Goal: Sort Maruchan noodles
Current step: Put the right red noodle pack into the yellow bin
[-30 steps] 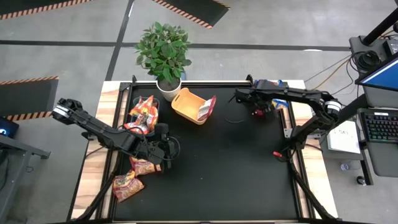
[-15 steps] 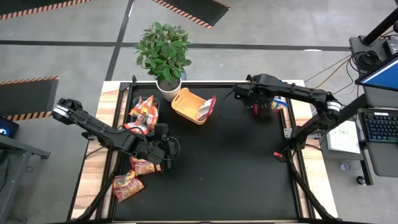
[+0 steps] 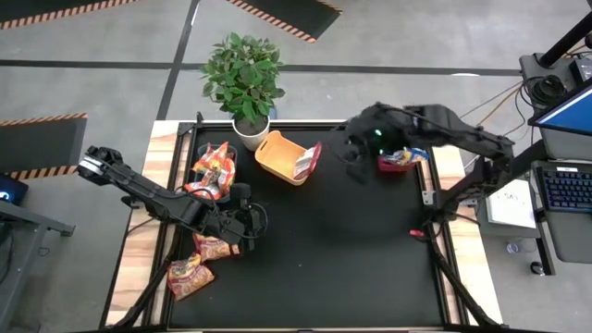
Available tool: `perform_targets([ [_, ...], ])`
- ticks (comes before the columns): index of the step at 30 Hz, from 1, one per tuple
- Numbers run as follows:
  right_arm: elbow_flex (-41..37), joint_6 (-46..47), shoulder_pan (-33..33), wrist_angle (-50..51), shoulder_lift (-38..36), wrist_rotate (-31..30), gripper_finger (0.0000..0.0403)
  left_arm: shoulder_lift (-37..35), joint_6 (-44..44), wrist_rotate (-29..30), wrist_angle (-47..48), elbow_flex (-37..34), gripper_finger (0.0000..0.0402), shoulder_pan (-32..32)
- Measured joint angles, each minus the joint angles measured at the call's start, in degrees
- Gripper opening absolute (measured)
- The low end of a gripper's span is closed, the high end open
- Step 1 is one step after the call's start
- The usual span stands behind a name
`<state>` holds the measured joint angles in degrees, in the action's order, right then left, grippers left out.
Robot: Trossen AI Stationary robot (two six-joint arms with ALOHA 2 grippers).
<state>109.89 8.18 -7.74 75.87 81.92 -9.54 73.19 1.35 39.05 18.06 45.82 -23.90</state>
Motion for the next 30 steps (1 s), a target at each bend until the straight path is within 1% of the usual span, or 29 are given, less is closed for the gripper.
perform_targets([
  [1, 1.0, -0.3, 2.3, -4.0, -0.1, 1.4, 0.0201, 0.0, -0.1, 0.0, 0.0, 0.0, 0.0232, 0.0],
  [3, 1.8, -4.0, 7.4, -11.1, -0.1, 1.8, 0.0201, 0.0, -0.2, 0.0, 0.0, 0.0, 0.0232, 0.0],
  [6, 1.1, -10.6, 15.1, -19.1, -0.1, -0.6, 0.0201, 0.0, 0.1, 0.0, 0.0, 0.0, 0.0232, 0.0],
  [9, -2.3, -15.5, 21.2, -23.7, -0.2, -2.4, 0.0201, 0.0, 0.5, 0.0, 0.0, 0.0, 0.0232, 0.0],
  [11, -6.0, -16.8, 24.2, -26.9, -0.2, -2.5, 0.0201, 0.0, 0.6, 0.0, 0.0, 0.0, 0.0232, 0.0],
  [15, -16.5, -18.8, 28.8, -34.7, -0.2, -2.5, 0.0201, 0.0, 0.7, -0.2, 0.0, 0.0, 0.0232, 0.0],
  [18, -25.1, -20.2, 30.4, -44.4, -0.2, -2.5, 0.0201, 0.0, 2.0, -1.4, 0.3, 0.8, 0.0232, 0.0],
  [21, -31.7, -20.8, 30.8, -52.3, -0.3, -2.5, 0.0201, 0.0, 5.0, -4.3, 1.4, 3.4, 0.0232, 0.0],
  [23, -34.6, -20.2, 30.8, -53.0, -1.1, -2.6, 0.0201, 0.2, 8.7, -5.8, 3.1, 5.4, 0.0232, 0.0],
  [25, -36.8, -18.8, 30.7, -53.1, -2.3, -3.1, 0.0201, 0.8, 14.6, -7.0, 4.7, 7.6, 0.0232, -0.2],
  [27, -39.1, -17.5, 30.7, -53.7, -4.2, -4.9, 0.0201, 1.9, 24.8, -8.7, 7.5, 8.9, 0.0232, -0.5],
  [28, -40.1, -16.8, 30.8, -54.2, -5.4, -5.8, 0.0201, 2.6, 31.1, -10.6, 9.4, 9.3, 0.0232, -0.9],
  [30, -42.4, -15.6, 31.1, -54.6, -7.8, -6.7, 0.0201, 4.9, 44.3, -18.2, 16.4, 9.6, 0.0232, -2.6],
])
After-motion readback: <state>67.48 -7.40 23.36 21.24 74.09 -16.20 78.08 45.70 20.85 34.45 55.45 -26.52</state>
